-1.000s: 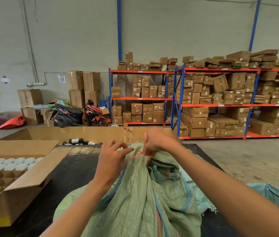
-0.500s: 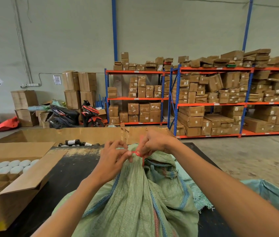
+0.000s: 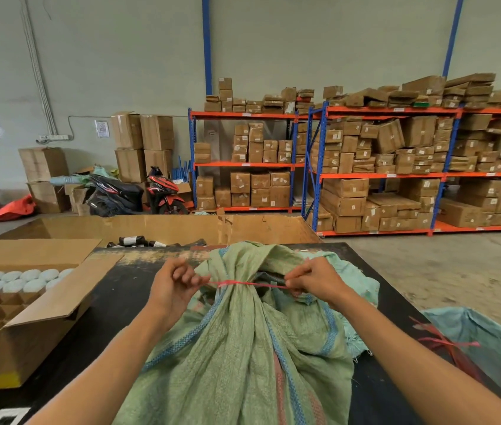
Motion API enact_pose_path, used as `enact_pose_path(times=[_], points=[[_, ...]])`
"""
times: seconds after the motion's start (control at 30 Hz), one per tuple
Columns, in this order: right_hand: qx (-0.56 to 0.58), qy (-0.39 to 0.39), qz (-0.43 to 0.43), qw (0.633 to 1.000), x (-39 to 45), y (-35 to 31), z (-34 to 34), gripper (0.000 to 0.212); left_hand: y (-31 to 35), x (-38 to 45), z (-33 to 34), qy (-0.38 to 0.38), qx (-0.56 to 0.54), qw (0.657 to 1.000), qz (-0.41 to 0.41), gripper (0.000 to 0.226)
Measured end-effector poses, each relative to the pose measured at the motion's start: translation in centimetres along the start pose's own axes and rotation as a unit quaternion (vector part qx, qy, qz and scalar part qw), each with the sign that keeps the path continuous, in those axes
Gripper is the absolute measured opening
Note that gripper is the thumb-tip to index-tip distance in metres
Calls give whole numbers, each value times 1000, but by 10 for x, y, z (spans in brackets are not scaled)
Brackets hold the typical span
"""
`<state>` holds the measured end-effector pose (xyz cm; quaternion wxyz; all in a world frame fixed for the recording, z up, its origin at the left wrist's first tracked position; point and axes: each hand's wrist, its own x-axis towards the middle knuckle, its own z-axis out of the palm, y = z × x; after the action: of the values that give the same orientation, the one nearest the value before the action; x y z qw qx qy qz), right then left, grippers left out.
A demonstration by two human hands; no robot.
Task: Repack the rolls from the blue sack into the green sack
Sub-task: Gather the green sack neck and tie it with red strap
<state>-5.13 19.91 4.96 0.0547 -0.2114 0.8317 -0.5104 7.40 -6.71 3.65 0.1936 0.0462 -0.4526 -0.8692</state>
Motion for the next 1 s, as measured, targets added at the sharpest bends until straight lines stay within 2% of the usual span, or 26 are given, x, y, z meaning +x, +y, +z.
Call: enact_pose_path(times=[0.03,0.07,0.1,0.17,0.27,0.3,0.33,0.43,0.47,0.5,0.57,0.63,0.7,0.77,0.83,0.87,0.97,1.0], points=[[-17,18,-2,1000,0,7,-4,8,-2,2,-2,25,81,996,30,51],[-23,31,-2,999,0,13,-8,9,-3,3,-5,36,196,977,80,49],[-24,43,-1,999,0,19,-11,9,-3,4,-8,23,319,937,139,46],[-40,70,-15,997,-2,29,-13,12,-1,7,-15,-53,519,823,226,38],[-74,137,-47,987,-6,41,-5,17,-2,14,-15,-159,716,632,250,7],[-82,153,-50,984,-7,46,-2,19,-5,15,-13,-168,755,588,237,7],[-91,156,-47,982,-8,51,-1,22,-8,15,-11,-171,775,566,222,12],[-137,114,-19,984,-9,61,4,33,-15,11,-5,-152,797,547,206,16],[-167,102,-5,981,-9,62,6,33,-18,11,-5,-154,789,558,205,15],[-212,93,11,973,-8,62,7,30,-20,8,-3,-160,770,585,198,12],[-335,88,38,937,-11,54,13,19,-21,4,-1,-168,731,635,185,8],[-393,126,6,911,-12,44,21,33,-24,0,-1,-165,713,657,182,9],[-339,161,-109,920,-13,28,31,34,-26,-3,-1,-160,701,671,182,11],[-218,70,-169,959,-14,13,45,24,-29,-3,-1,-155,692,682,177,11],[-140,-53,-157,976,-15,5,63,17,-31,-2,-3,-149,687,691,170,11],[-123,-73,-157,977,-14,4,70,16,-32,-2,-3,-149,685,693,169,11],[-60,-67,-135,987,-7,6,85,13,-31,-5,-2,-152,675,698,182,10],[-61,-65,-127,988,-4,7,87,12,-30,-5,-4,-141,686,687,193,10]])
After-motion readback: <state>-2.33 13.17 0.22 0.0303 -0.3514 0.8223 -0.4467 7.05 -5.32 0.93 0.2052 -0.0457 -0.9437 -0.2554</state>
